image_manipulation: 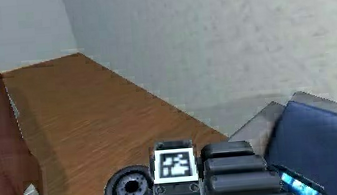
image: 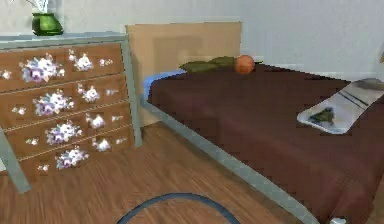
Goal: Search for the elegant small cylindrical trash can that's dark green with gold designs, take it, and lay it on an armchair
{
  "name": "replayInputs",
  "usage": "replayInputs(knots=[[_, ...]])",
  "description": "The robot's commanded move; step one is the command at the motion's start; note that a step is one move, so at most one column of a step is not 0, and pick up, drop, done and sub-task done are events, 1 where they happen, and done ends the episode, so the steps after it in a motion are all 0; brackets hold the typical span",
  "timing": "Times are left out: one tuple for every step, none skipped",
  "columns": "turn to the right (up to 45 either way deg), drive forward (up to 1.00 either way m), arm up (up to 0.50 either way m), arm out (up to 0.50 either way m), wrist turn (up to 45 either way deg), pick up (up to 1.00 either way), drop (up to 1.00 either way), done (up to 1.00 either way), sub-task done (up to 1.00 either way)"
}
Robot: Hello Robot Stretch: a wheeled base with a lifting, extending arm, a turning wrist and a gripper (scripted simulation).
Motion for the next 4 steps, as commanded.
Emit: replayInputs(knots=[[-45.0, 0.00, 0.00, 0.00, 0.0, 0.00, 0.00, 0.00, 0.00], [-45.0, 0.00, 0.00, 0.00, 0.0, 0.00, 0.00, 0.00, 0.00], [-33.0, 0.00, 0.00, 0.00, 0.0, 0.00, 0.00, 0.00, 0.00], [45.0, 0.00, 0.00, 0.00, 0.0, 0.00, 0.00, 0.00, 0.00]])
